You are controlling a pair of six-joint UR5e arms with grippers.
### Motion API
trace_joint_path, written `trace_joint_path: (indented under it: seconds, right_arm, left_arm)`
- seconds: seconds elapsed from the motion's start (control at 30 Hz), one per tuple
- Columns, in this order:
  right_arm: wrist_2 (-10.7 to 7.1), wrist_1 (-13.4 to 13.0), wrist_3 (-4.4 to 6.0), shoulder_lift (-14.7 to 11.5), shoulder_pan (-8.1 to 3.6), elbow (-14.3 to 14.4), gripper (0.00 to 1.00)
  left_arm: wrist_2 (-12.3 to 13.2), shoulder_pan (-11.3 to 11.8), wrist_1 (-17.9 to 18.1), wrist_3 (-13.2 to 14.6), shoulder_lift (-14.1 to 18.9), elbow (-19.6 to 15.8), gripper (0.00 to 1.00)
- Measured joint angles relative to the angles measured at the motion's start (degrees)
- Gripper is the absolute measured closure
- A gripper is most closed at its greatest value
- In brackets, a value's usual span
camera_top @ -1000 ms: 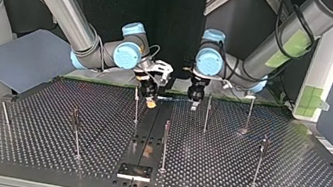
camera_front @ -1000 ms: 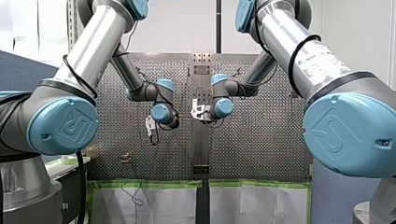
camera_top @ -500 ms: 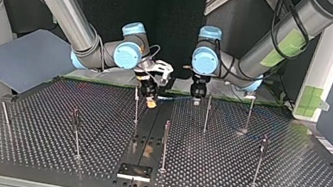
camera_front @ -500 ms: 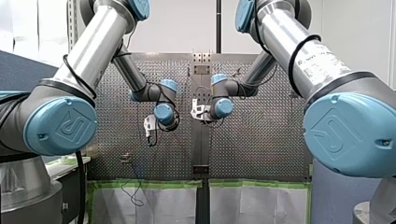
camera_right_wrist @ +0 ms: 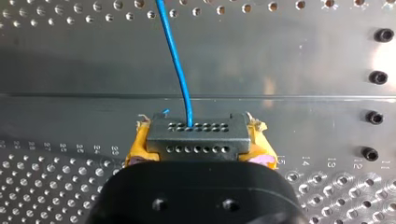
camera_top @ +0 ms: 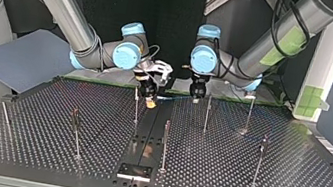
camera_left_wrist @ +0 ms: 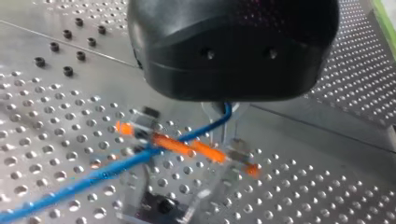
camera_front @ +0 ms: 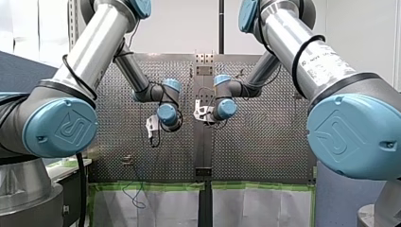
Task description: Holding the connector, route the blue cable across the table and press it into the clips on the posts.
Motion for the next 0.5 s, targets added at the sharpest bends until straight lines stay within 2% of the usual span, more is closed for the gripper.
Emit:
trace_joint_path:
  seconds: [0.2,0.5]
  right_arm:
    - [0.12,0.8,-0.05,-0.6,0.1,0.0,1.0]
    - [0.19,4.8,0.38,-4.5,0.3,0.0,1.0]
  left_arm:
    - [-0.2,-0.2,-2.2,0.0,2.5,0.0,1.0]
    - [-2.4,-0.8,-4.7,0.3,6.9,-1.3,1.0]
